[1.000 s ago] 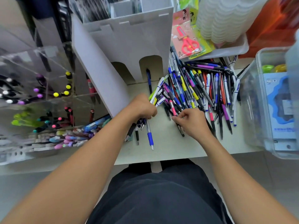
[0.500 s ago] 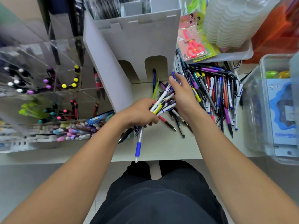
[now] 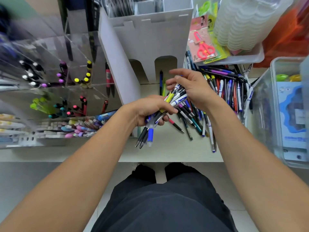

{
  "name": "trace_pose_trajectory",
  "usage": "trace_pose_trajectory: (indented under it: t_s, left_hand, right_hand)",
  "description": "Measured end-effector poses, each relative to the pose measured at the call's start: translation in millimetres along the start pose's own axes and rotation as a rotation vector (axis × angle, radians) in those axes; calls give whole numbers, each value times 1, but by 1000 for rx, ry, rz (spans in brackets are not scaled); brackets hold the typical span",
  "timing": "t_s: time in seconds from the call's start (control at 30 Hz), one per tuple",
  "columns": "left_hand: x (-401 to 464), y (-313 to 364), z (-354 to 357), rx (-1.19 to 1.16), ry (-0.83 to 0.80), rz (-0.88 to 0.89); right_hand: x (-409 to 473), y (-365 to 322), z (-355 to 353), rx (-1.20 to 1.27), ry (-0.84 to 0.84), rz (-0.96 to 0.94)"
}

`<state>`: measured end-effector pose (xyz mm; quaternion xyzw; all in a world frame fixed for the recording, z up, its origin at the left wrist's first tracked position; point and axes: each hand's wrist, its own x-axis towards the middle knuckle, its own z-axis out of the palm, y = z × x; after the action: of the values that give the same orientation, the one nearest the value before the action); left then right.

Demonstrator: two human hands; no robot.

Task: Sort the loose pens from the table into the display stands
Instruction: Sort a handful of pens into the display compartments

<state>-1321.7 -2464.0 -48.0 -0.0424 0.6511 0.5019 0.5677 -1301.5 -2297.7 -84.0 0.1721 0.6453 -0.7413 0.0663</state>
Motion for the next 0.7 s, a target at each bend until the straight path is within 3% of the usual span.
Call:
trace_pose_trajectory:
  t_s: [0.1,0.23,0.27,0.4,0.57,0.7]
  left_hand:
    - [-1,3,3,103,98,47]
    - [-9,5,5,156,308,208]
    - [-13,7,3,253,362,253]
    - [-39,18,-9,688,468,370]
    - [-59,17,-12,755,470,409]
    - [-58,14,-12,757,516,423]
  right_hand:
    - [-1,-5,0,-197,-27,-36]
    - [-18,4,0,-1,389,1]
    - [-26,13,2,-110,377,52]
    - [-46,58,46,-709,-71,250]
    - [-30,87,97,-1014,-56,268]
    - [-31,99,99,-953,-87,328]
